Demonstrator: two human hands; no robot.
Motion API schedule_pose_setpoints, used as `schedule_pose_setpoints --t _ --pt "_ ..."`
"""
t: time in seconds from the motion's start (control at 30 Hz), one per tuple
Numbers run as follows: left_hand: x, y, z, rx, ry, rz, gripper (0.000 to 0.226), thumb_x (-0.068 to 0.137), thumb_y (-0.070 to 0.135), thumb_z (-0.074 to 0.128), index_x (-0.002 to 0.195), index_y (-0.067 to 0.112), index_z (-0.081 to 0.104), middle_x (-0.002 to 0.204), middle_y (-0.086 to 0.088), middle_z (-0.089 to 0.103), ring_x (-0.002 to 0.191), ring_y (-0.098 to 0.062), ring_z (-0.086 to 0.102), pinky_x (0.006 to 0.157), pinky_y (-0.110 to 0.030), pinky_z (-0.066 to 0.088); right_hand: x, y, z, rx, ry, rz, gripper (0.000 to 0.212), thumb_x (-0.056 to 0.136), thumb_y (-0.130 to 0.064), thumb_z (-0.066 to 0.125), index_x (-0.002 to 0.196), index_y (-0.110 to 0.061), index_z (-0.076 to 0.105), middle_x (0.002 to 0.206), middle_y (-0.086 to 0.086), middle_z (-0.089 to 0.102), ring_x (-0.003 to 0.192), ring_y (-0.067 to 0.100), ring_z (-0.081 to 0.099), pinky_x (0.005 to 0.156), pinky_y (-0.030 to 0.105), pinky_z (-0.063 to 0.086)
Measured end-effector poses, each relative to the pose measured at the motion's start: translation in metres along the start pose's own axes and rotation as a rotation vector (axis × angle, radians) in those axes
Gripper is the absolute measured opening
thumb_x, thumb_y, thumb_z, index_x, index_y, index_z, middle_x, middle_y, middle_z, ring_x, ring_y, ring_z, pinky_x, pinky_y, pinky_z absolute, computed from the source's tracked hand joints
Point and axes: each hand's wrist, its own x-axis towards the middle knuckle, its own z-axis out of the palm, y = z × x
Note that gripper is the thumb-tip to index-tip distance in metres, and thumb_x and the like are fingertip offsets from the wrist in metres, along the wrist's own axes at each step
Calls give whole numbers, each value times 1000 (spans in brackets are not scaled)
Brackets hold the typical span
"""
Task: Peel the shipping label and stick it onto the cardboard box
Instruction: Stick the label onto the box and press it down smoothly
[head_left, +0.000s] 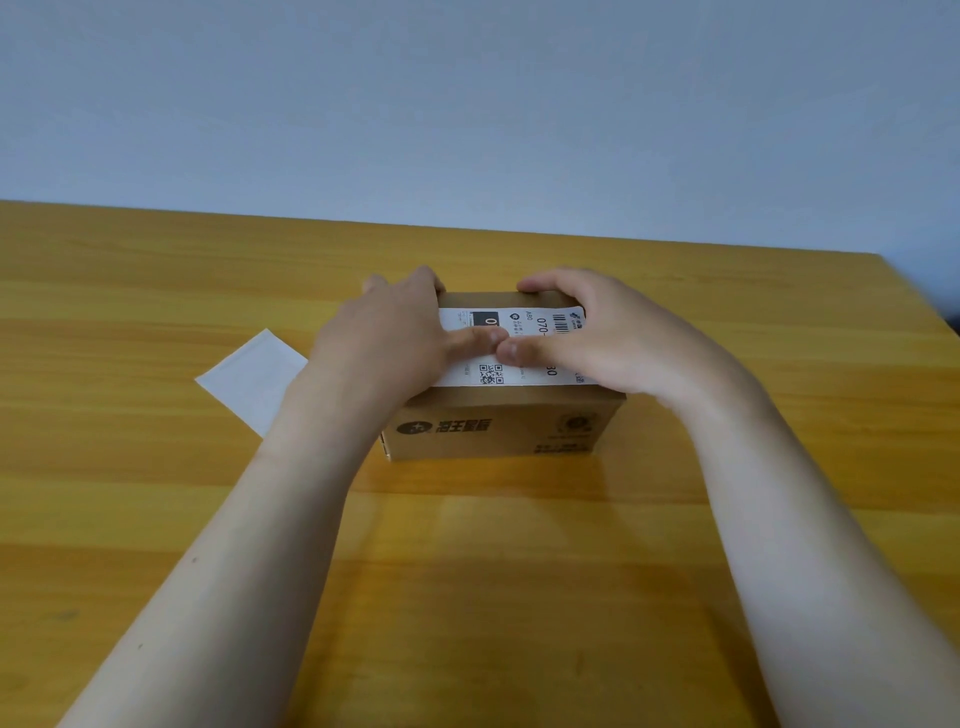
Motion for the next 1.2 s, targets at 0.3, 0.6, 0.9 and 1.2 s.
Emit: schedule_pose_setpoints --t 0.3,0.6,0.9,1.2 --pt "0 1 1 44 28 9 64 82 76 60 112 21 50 103 -5 63 95 -31 61 71 -37 45 5 4 4 -16 57 19 69 68 -66 86 128 -39 65 120 -14 59 101 6 60 70 22 42" --pt "2 2 2 -9 48 4 48 85 73 60 93 26 56 82 4 63 78 -29 65 67 -35 46 15 15 8 57 148 14 44 71 -64 87 86 -26 72 77 -8 67 68 8 61 57 29 39" --pt "2 2 -3 -146 83 62 18 99 47 57 103 34 69 104 8 72 78 -18 69 71 -33 53 12 13 9 108 213 -20 40 85 -56 80 121 -39 74 124 -14 70 108 5 64 74 23 47" --pt "-1 10 -2 -178 27 133 57 93 51 65 145 29 57 139 3 62 124 -18 58 85 -28 40 10 11 2 118 55 51 98 81 -63 79 163 -35 33 152 -13 48 115 6 48 78 20 40"
